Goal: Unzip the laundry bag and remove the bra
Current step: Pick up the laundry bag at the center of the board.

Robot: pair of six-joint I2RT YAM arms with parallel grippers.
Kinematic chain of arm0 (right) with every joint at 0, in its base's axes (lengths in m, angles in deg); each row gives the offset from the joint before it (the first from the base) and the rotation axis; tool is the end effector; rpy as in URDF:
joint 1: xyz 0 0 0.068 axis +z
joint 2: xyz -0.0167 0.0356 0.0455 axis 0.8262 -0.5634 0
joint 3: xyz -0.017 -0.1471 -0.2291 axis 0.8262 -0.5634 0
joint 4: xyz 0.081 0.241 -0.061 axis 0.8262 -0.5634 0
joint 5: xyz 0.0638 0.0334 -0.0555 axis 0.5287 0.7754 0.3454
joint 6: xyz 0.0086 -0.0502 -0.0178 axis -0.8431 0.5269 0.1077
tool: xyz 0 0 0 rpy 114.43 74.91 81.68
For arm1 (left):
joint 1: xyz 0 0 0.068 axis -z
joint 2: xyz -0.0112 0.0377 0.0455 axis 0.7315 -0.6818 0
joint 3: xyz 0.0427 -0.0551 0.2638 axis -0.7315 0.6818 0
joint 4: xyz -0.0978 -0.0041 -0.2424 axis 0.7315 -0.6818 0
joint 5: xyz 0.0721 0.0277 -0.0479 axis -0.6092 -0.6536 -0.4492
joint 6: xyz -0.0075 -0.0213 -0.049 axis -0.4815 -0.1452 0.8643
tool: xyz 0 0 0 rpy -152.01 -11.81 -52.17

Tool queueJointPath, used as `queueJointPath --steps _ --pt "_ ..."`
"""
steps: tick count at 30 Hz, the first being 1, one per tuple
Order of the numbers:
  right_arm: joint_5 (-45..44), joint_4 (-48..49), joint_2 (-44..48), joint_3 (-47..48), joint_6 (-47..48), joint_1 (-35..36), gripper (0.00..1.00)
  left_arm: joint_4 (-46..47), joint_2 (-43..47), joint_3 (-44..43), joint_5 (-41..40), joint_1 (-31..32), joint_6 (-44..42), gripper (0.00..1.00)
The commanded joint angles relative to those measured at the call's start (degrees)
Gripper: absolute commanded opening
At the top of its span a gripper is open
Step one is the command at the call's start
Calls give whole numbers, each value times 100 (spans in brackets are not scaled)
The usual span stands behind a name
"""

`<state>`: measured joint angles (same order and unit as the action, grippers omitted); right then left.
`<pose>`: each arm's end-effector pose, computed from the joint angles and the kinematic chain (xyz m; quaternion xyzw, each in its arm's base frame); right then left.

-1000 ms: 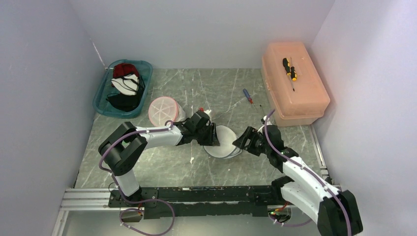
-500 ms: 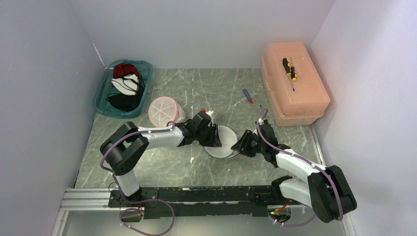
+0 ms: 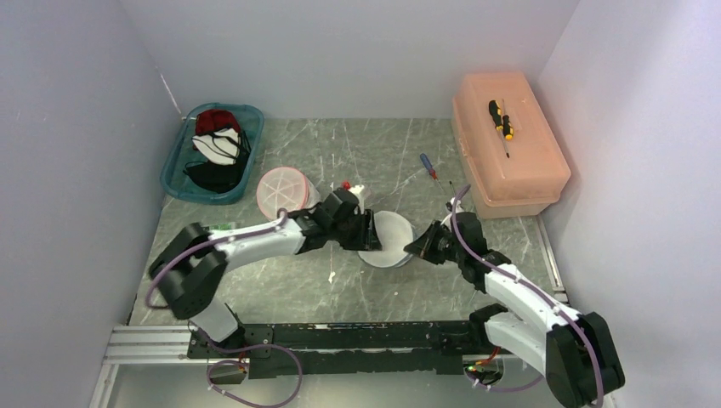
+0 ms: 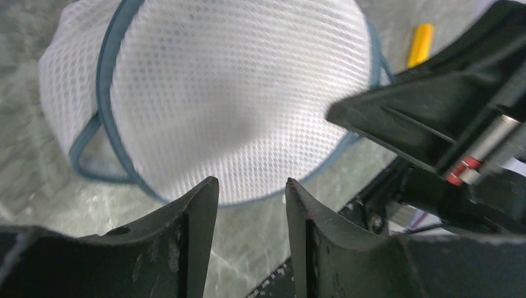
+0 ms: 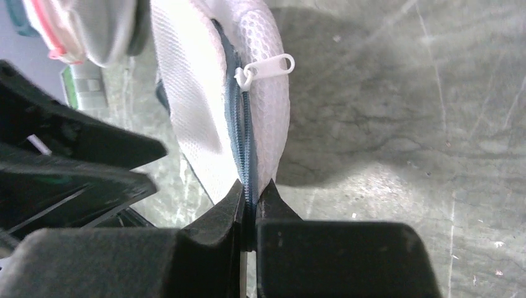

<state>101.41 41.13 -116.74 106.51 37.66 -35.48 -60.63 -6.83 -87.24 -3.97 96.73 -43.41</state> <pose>0.1730 0.0754 0.1624 0.1314 0.8839 0.3505 0.2803 0.2191 -0.2687 0.1926 0.0835 0.9118 -0.3449 0.2065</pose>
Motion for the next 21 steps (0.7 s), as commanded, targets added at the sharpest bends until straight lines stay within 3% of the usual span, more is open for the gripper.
queueJointPath --steps 1,10,16,21 --pt "-133 -414 368 774 342 -43 0 -882 1329 -365 -500 27 -322 51" --pt "-193 30 -314 1952 152 -190 0 -2596 3283 -883 -1893 16 -616 52" --pt "130 1003 -1629 3178 -31 -316 0 -2527 4439 -35 -2370 17 -466 52" --pt "556 1611 -3066 4487 -188 -489 0 -2475 4752 194 -2596 18 -580 53"
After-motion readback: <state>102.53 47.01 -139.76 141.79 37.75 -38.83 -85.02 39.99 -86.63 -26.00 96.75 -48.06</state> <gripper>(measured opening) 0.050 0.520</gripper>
